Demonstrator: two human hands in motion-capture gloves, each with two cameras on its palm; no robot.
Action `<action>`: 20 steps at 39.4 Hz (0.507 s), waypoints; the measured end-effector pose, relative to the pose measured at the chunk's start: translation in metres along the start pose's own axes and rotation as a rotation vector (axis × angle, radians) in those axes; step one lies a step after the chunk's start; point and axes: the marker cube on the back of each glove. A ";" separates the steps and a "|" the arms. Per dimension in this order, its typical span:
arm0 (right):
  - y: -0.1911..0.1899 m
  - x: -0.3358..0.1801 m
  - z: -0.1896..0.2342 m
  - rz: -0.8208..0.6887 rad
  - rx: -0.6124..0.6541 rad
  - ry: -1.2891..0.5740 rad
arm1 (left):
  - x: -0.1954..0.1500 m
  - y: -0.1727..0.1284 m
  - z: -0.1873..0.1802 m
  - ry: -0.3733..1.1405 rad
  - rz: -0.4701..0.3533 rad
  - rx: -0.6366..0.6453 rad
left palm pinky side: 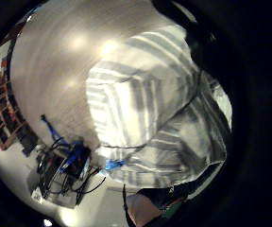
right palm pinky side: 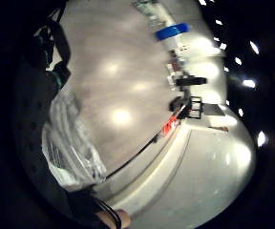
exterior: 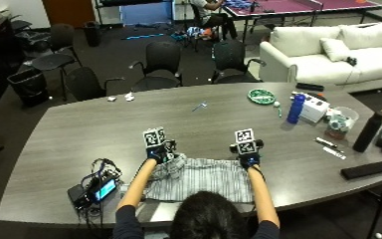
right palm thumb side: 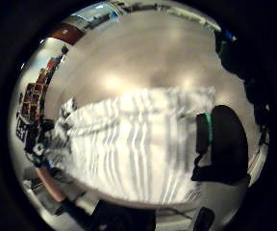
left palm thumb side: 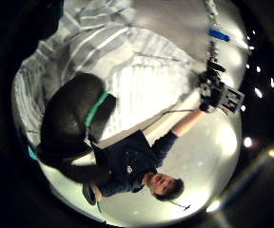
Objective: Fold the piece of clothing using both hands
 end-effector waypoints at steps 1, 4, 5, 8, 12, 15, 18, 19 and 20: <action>0.001 0.005 0.001 0.013 0.046 0.011 | 0.003 0.005 -0.001 0.032 0.036 0.018; 0.010 0.021 0.004 0.050 0.101 0.015 | 0.010 0.025 -0.003 0.084 0.127 0.080; 0.015 0.025 0.006 0.062 0.093 0.001 | 0.012 0.033 -0.003 0.081 0.151 0.110; 0.029 0.039 0.015 0.104 0.049 -0.068 | 0.018 0.060 0.001 0.043 0.217 0.192; 0.023 0.058 0.042 0.181 0.082 -0.087 | 0.025 0.091 0.020 -0.034 0.279 0.249; 0.041 0.064 0.040 0.218 0.170 -0.061 | 0.027 0.105 0.056 -0.082 0.406 0.254; 0.066 0.057 0.039 0.200 0.133 -0.114 | 0.029 0.122 0.109 -0.122 0.539 0.188; 0.068 0.053 0.044 0.192 0.100 -0.147 | 0.028 0.128 0.122 -0.145 0.538 0.168; 0.066 0.049 0.049 0.193 0.064 -0.177 | 0.026 0.132 0.130 -0.169 0.516 0.152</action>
